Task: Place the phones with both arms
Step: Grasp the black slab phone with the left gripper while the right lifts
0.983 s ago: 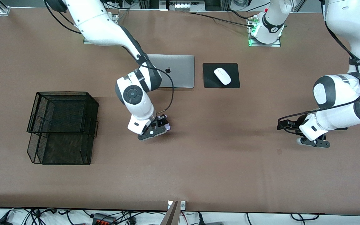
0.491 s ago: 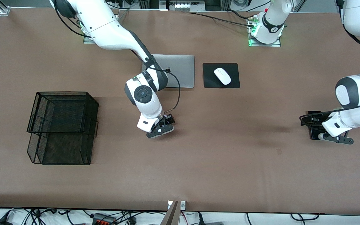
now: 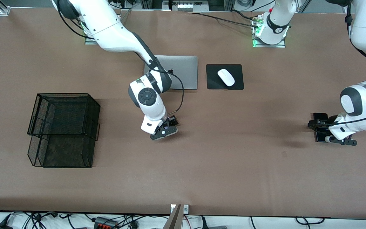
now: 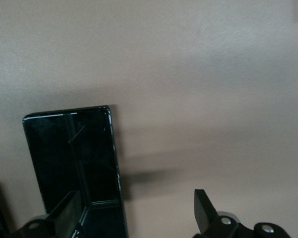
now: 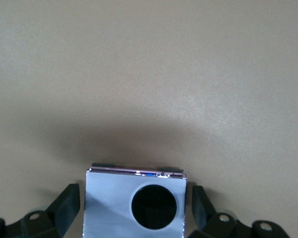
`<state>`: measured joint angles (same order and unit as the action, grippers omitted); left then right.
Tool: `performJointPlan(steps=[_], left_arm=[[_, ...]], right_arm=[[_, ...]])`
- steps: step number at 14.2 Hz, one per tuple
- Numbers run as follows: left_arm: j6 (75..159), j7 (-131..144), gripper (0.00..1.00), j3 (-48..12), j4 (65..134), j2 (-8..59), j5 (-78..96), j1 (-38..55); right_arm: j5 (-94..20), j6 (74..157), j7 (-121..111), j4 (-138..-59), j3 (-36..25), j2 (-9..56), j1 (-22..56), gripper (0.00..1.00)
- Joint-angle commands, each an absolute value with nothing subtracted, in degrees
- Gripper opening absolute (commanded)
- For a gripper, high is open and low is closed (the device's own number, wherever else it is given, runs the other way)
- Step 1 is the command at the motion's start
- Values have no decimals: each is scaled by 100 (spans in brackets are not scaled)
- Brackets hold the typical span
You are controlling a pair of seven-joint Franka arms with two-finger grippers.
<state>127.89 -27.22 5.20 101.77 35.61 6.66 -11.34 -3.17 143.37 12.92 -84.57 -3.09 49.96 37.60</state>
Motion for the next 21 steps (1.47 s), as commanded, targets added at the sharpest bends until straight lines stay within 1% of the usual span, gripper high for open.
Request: performJointPlan(steps=[1,4,5,6,7,9,10,12,13,16,19,21], left_arm=[[12894,-2996,100,404,10073,3656,536,-1318],[12894,-3155,100,282,9984,3683,536,-1520],[12894,-3181,100,273,9984,3683,545,-1547],[12902,-3199,100,272,9984,3683,545,-1582],[12902,-3199,100,255,9915,3683,536,-1643],[12894,-3435,100,229,9809,3752,545,-1705],[12902,-3584,100,220,9800,3805,562,-1792],[12911,-3612,100,89,9791,3850,563,-1933],[12911,-3612,100,79,9791,3876,563,-1968],[12911,-3621,100,70,9791,3911,545,-1978],[12911,-3621,100,70,9791,3981,554,-1969],[12911,-3621,100,70,9791,3990,554,-1978]], right_arm=[[-369,14309,1327,-8323,-360,5063,3814,100],[-378,14238,1327,-8332,-360,5062,3814,100],[-291,14221,1284,-8332,-360,5062,3814,94],[-281,14203,1309,-8332,-360,5062,3823,86],[-290,14194,1310,-8332,-360,5062,3858,63],[-299,14028,1310,-8323,-378,5019,3858,36],[-308,13932,1310,-8323,-395,4975,3858,32],[-343,13546,1327,-8184,-422,4791,3824,32],[-343,13187,1388,-8052,-457,4651,3780,32],[-325,11931,1643,-7753,-973,4142,3753,32],[-290,11192,1556,-7848,-1615,3702,3683,32],[-299,10620,1320,-7866,-1705,3499,3429,32]])
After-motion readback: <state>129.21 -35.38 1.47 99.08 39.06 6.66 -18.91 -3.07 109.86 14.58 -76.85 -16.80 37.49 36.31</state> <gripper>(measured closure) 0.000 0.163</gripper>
